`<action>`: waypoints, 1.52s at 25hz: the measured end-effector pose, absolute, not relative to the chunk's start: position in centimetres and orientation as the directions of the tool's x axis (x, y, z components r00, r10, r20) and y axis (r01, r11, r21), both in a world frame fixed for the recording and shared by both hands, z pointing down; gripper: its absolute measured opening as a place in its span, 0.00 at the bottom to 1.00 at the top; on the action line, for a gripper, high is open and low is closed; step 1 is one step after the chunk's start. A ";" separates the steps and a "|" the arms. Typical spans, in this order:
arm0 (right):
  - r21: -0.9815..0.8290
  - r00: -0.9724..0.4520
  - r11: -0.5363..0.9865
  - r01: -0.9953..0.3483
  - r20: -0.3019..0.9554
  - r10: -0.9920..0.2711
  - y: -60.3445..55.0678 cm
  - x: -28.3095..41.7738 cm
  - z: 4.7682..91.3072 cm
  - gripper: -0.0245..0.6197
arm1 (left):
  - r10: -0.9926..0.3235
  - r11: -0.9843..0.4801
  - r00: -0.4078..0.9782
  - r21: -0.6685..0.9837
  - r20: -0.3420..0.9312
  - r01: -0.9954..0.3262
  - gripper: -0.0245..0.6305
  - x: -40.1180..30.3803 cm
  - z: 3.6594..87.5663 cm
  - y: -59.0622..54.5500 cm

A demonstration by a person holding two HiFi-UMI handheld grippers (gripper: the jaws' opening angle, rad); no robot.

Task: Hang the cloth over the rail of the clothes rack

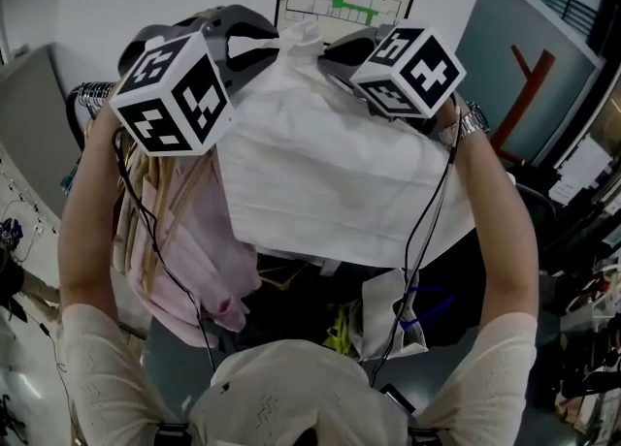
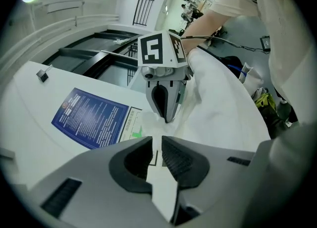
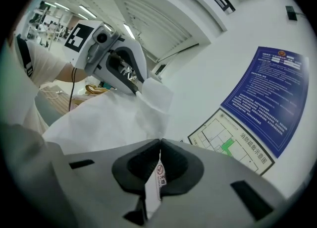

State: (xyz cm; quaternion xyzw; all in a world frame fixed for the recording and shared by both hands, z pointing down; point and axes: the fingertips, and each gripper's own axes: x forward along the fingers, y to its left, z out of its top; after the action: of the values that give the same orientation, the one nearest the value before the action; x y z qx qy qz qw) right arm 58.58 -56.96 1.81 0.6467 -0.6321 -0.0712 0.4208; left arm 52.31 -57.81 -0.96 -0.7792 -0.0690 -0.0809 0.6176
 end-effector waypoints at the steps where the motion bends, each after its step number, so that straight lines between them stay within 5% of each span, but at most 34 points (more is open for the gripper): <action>1: 0.632 0.192 0.153 -0.760 0.443 -0.876 -57.0 58.7 1.8 0.07 | 0.001 -0.229 0.979 -0.953 0.205 0.200 0.11 51.8 -1.3 -58.2; 8: 0.652 0.261 0.041 -0.757 0.360 -0.896 -57.4 60.0 0.4 0.07 | 0.010 -0.233 0.978 -0.951 0.206 0.203 0.11 48.5 -0.4 -58.0; 21: 0.599 0.326 -0.247 -0.761 0.024 -0.945 -53.4 60.1 -8.2 0.13 | 0.066 -0.304 0.974 -0.925 0.218 0.228 0.11 47.4 2.4 -57.2; 25: 0.670 0.383 -0.390 -0.632 -0.167 -0.908 -48.7 55.7 -11.9 0.13 | 0.036 -0.336 0.995 -0.937 0.093 0.099 0.11 46.8 0.5 -57.0; 31: 0.537 0.364 -0.455 -0.710 -0.273 -0.891 -41.8 49.6 -9.1 0.12 | -0.133 -0.648 0.956 -0.707 -0.261 -0.283 0.11 43.2 -3.1 -56.8; 38: 0.492 0.488 -0.552 -0.674 -0.264 -0.832 -35.2 48.9 2.0 0.17 | -0.085 -0.845 0.939 -0.476 -0.334 -0.246 0.11 41.8 2.4 -53.8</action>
State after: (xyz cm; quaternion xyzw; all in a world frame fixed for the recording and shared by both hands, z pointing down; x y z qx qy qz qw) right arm 48.94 -35.20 1.99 0.8469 -0.4444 -0.2419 0.1635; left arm 41.81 -53.77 2.36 -0.9483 0.0871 0.1518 0.2647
